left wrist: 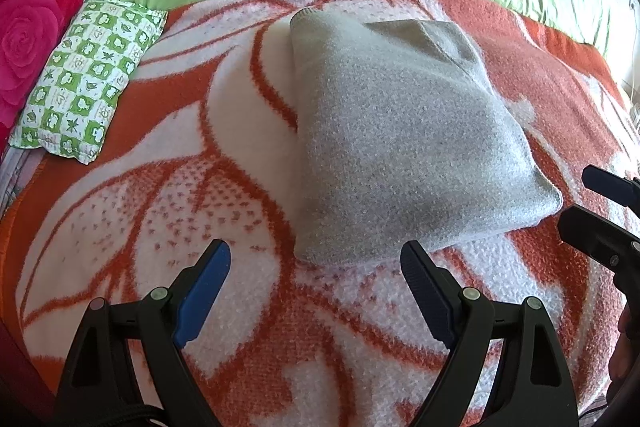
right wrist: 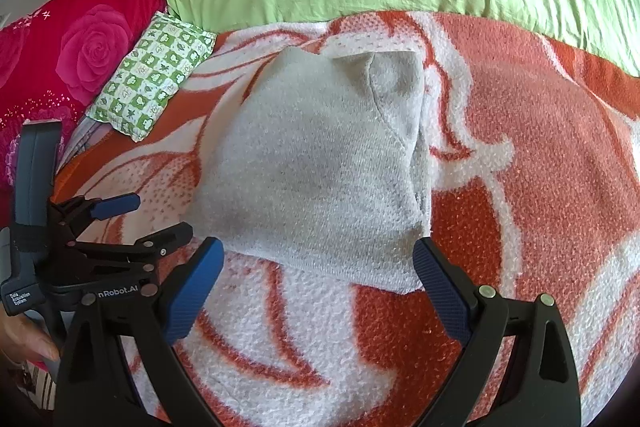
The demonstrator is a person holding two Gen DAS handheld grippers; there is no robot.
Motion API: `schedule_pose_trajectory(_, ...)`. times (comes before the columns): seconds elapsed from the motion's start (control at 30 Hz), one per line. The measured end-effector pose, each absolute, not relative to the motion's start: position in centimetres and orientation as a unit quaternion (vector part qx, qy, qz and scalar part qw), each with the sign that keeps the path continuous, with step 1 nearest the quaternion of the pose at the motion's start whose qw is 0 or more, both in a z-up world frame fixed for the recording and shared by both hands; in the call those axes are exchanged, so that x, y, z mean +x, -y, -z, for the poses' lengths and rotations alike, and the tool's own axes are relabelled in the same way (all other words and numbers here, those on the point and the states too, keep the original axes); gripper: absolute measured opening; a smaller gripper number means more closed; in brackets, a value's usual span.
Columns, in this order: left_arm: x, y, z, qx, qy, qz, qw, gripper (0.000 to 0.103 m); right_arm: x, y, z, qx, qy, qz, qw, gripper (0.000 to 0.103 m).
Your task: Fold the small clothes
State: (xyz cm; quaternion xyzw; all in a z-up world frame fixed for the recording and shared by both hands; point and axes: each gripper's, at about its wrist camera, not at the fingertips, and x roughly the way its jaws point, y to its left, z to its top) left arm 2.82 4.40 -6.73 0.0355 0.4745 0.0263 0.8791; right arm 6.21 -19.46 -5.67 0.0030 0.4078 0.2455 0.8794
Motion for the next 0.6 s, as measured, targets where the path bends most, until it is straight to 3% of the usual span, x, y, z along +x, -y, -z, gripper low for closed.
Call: schedule_pose_trajectory(0.6,3.37,-4.57,6.31,0.039,-0.474,-0.026,0.879,0.088,6.56,19.23,4.93,0.006,-0.397,-0.249,0.883,0.096)
